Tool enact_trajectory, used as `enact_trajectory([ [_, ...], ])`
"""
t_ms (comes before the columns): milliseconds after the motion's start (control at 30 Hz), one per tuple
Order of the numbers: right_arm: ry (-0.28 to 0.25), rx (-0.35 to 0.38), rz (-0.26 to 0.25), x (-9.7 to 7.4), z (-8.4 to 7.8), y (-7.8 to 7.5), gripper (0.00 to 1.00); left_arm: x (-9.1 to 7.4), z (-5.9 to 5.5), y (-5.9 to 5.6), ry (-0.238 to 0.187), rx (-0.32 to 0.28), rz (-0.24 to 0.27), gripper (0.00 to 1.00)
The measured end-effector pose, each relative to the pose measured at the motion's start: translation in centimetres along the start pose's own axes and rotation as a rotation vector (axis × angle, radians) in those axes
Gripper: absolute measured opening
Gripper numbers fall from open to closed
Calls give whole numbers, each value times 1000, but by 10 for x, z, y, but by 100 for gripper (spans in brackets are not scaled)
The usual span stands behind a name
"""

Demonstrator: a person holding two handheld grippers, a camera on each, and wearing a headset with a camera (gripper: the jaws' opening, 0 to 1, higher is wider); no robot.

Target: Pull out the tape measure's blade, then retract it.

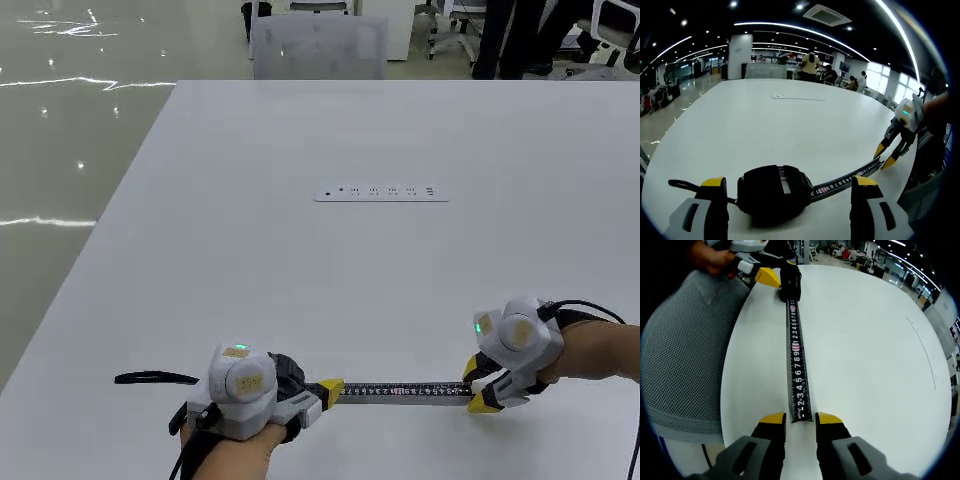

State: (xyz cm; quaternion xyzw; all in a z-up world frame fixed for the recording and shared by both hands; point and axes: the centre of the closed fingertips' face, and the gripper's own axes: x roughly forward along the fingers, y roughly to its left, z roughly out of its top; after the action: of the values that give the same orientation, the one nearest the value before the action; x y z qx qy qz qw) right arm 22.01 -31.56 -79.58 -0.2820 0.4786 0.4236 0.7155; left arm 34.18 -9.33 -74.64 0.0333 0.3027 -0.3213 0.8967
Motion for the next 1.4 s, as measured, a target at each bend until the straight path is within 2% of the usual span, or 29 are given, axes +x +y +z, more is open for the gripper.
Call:
enact_trajectory([
  [67, 11, 5, 14, 2, -1, 2, 15, 0, 0, 0, 0, 7, 2, 100],
  [100, 16, -1, 18, 2, -1, 3, 16, 0, 0, 0, -1, 8, 2, 100],
  [133, 14, -39, 16, 2, 0, 1, 15, 0, 0, 0, -2, 9, 3, 100],
  [200, 18, 2, 20, 2, -2, 2, 15, 0, 1, 0, -6, 8, 6, 100],
  [267, 16, -5, 14, 2, -2, 2, 15, -1, 0, -1, 1, -16, 2, 100],
  [367, 15, 8, 5, 2, 0, 2, 15, -1, 0, 0, 3, -16, 11, 99],
  [400, 19, 8, 2, 2, 0, 2, 14, 0, -1, 0, 8, -33, 15, 98],
  [500, 45, 19, -4, 3, 0, 2, 14, 1, -2, 2, 7, -28, 30, 93],
  [567, 57, 24, 6, 3, 0, 1, 14, 3, -5, 1, 20, -46, 16, 84],
  [600, 61, 32, 10, 3, 0, 0, 14, 4, -4, 5, 17, -43, 40, 83],
  [667, 64, 55, 6, 4, -2, 0, 14, 5, -4, 6, 17, -35, 41, 80],
  [1133, 37, 133, -18, 4, -1, -1, 14, 10, -9, 22, 38, -23, 108, 64],
  [1200, 39, 131, -19, 4, -1, -1, 14, 11, -9, 21, 35, -30, 102, 64],
  [1267, 41, 133, -20, 4, -1, -1, 14, 11, -8, 22, 25, -62, 100, 64],
  [1400, 48, 135, -22, 4, -1, -1, 14, 13, -10, 22, 26, -89, 116, 65],
])
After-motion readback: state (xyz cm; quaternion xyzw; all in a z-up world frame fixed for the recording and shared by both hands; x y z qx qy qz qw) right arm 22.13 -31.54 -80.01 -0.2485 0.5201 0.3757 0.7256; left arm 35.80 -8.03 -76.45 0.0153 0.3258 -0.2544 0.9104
